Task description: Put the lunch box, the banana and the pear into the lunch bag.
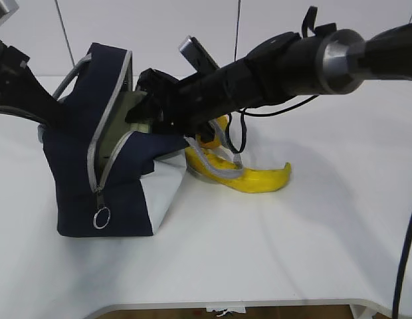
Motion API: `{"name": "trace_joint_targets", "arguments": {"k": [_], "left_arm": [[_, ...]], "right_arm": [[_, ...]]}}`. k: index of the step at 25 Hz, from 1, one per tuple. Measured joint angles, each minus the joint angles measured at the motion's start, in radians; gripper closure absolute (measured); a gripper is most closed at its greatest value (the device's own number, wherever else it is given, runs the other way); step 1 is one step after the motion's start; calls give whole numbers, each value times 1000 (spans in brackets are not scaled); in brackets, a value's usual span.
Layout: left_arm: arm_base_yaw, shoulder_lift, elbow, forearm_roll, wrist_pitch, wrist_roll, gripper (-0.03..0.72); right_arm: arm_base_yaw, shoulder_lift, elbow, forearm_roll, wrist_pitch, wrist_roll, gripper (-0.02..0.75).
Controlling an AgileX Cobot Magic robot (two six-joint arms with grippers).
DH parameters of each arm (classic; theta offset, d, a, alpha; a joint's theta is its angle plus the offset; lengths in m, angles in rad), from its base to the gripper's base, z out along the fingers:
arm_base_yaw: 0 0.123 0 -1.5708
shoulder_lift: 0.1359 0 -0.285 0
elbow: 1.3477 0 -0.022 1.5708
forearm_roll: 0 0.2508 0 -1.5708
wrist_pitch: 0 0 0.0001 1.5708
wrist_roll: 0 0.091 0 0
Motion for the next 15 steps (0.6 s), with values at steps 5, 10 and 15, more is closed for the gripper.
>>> {"name": "trace_joint_targets", "arguments": {"k": [5,10,15], "left_arm": [[0,0,0,2,0,0,690],[0,0,0,4,0,0,690],[0,0,0,6,0,0,690]], "right_arm": [[0,65,-14,13,-8,0,371],[0,93,-34,42,-11,1,371],[0,102,-37,42,-3,2,352]]}}
